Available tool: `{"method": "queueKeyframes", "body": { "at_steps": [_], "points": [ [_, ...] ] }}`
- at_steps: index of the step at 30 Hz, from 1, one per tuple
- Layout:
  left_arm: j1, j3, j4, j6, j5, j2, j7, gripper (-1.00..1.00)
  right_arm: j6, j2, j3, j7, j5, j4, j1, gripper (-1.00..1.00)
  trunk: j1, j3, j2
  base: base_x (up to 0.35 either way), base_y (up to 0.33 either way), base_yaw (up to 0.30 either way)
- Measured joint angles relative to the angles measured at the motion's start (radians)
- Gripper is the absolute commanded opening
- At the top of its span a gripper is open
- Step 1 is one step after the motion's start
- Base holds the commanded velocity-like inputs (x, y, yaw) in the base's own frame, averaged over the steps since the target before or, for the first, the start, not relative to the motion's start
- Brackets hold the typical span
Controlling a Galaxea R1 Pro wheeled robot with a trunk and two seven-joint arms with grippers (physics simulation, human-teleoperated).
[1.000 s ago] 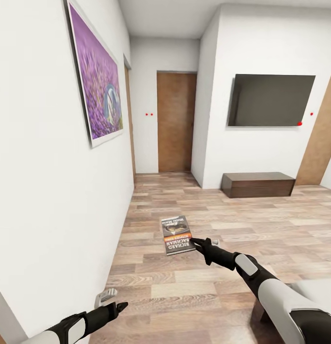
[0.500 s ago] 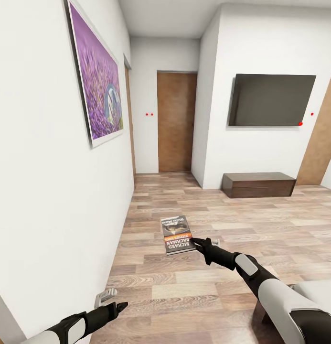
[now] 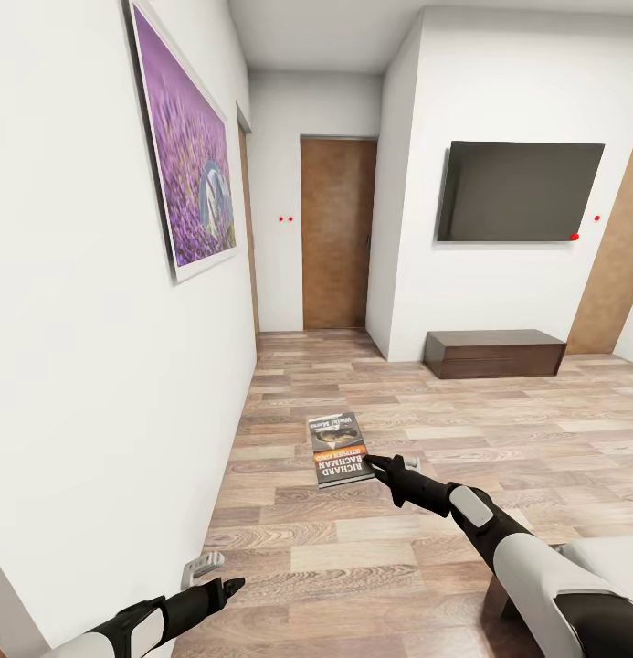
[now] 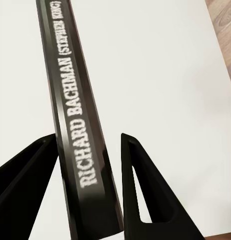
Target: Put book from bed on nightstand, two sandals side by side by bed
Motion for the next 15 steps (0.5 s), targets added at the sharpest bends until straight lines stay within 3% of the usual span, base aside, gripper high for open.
{"method": "queueKeyframes", "body": {
  "at_steps": [15],
  "points": [
    [0.000,0.000,0.000,-0.001,0.000,-0.012,0.000,1.00,0.000,0.000,0.000,0.000,0.000,0.000,0.000,-1.00,0.000,0.000,0.000,0.025,0.000,0.000]
  ]
}}
